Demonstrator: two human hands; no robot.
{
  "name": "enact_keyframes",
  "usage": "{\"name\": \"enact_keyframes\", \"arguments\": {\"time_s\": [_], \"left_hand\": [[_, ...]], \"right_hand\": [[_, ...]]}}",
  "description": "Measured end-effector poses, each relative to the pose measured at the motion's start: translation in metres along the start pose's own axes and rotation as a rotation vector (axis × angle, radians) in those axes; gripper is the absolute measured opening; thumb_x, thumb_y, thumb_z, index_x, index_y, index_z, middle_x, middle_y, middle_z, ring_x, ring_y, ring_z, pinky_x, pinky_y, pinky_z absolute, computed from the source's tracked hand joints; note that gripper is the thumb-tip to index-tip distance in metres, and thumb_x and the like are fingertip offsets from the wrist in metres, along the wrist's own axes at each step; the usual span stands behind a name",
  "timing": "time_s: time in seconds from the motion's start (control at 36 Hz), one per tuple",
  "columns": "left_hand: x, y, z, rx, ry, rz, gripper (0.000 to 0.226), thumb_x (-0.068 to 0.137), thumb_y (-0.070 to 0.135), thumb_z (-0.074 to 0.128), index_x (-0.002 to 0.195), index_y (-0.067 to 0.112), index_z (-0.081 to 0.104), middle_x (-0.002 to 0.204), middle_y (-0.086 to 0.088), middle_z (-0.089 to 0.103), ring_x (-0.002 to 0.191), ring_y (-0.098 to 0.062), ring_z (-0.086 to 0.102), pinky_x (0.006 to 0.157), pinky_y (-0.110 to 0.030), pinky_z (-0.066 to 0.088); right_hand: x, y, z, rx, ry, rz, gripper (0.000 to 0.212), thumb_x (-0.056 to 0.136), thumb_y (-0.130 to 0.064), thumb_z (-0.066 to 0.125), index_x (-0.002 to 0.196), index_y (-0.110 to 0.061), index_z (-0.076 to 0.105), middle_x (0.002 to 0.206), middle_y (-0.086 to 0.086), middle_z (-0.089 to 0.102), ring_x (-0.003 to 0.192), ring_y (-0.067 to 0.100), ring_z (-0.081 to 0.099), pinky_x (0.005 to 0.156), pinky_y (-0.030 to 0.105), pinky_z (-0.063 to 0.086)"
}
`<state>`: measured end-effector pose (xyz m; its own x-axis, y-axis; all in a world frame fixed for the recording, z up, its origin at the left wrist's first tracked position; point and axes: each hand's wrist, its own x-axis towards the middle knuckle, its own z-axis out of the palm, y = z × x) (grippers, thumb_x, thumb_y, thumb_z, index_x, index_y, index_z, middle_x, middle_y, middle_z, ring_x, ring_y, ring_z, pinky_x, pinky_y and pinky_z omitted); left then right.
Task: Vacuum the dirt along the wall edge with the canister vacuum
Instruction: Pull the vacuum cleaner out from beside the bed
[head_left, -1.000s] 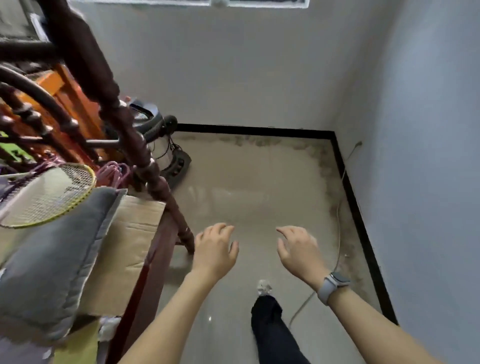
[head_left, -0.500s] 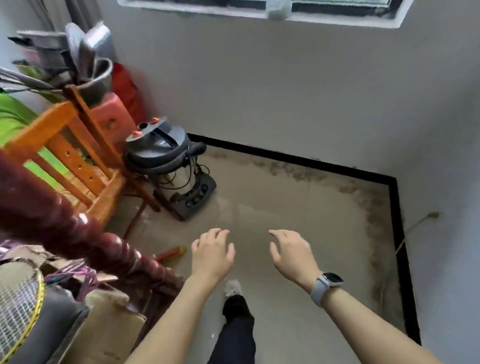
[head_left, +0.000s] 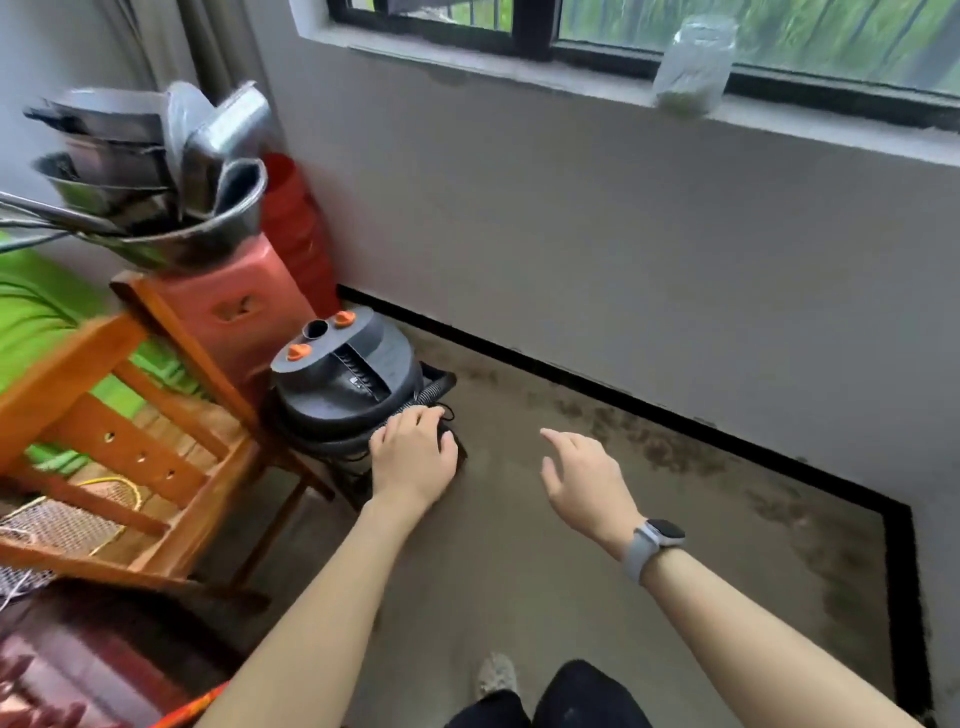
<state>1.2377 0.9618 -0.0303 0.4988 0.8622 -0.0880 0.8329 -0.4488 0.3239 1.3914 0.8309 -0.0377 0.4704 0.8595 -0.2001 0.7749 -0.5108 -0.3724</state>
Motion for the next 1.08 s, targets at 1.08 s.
{"name": "enact_keyframes", "arguments": {"time_s": [1.08], "left_hand": [[0.306,-0.316,0.142,-0.205,-0.178,-0.521,0.062,0.102,0.041,0.034,0.155,0.030,0.003,0.163,-0.002,-0.012,0.149,-0.027,-0.009,0.115,-0.052,0.019]], "right_hand": [[0.419,-0.198,0.271,0.130,-0.376,-0.165,0.071,0.101,-0.040,0.042,0.155,-0.025,0.000,0.135,0.007,0.043,0.098,0.036,0.061,0.078,0.044,0.050]]}}
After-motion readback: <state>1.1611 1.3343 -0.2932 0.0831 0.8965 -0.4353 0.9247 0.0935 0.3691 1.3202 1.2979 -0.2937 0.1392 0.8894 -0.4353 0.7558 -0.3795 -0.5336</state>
